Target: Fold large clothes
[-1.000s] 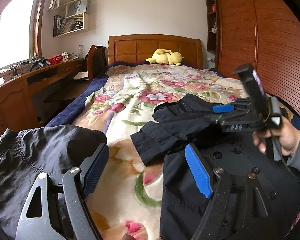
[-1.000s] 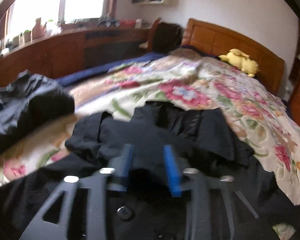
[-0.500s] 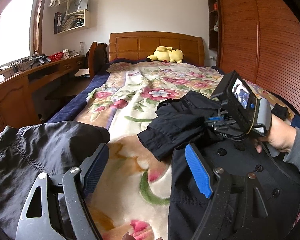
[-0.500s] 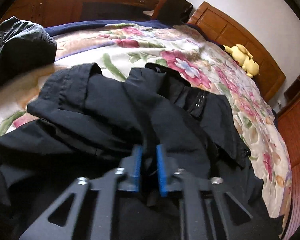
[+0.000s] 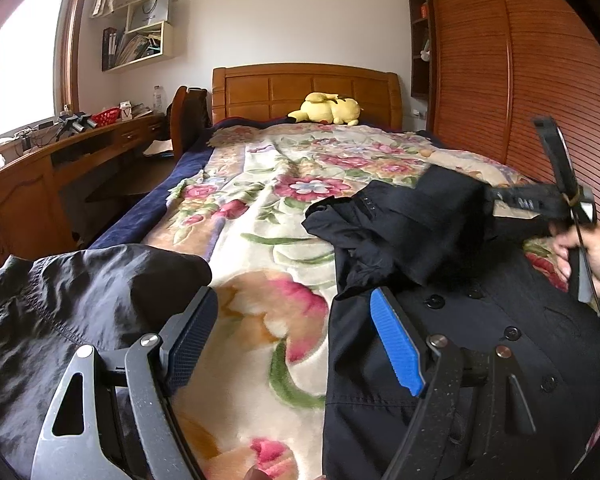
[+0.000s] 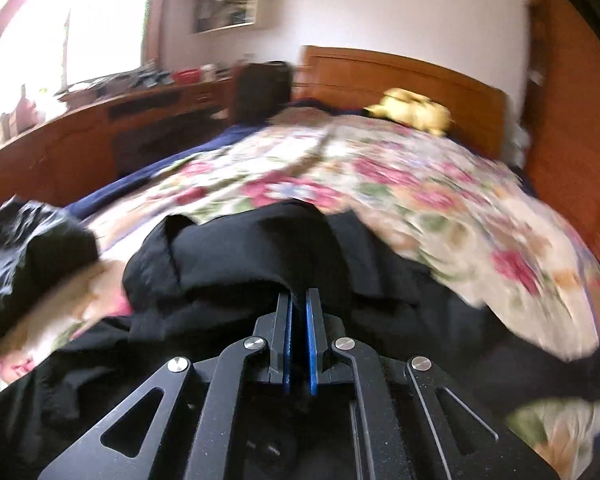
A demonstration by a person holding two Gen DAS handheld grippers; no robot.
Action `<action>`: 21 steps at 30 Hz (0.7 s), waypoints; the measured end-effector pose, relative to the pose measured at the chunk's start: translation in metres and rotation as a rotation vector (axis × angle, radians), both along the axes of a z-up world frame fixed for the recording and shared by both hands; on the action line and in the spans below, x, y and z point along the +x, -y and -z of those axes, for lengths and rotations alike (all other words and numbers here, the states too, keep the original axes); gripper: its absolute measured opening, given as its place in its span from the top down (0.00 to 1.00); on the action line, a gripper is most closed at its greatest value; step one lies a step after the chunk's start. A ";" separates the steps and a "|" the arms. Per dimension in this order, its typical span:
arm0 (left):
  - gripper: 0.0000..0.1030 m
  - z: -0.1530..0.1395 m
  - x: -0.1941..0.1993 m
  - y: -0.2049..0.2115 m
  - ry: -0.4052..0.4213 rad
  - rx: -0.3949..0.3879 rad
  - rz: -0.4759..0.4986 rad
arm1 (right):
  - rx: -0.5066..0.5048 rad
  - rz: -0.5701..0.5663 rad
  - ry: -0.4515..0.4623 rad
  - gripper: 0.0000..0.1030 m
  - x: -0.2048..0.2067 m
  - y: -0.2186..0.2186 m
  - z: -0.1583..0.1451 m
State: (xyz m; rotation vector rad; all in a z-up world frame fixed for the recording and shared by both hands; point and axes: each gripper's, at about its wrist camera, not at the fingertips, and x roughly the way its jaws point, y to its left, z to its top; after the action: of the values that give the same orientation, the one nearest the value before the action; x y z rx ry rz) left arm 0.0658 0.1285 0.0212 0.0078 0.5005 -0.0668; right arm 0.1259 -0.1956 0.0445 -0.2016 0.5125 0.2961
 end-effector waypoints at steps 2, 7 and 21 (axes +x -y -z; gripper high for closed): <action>0.23 -0.001 -0.001 0.001 0.001 -0.003 0.006 | -0.031 0.048 -0.034 0.94 -0.006 0.021 0.015; 0.23 -0.004 -0.001 0.005 0.006 -0.024 0.032 | -0.047 0.157 -0.106 0.82 -0.028 0.063 0.039; 0.23 -0.006 -0.010 0.006 0.014 -0.028 0.047 | 0.013 0.053 -0.048 0.39 -0.081 0.021 0.032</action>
State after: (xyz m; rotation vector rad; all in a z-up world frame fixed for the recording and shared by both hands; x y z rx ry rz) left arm 0.0556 0.1221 0.0274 -0.0077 0.4853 -0.1194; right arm 0.0444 -0.2166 0.0129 -0.1682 0.5619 0.2531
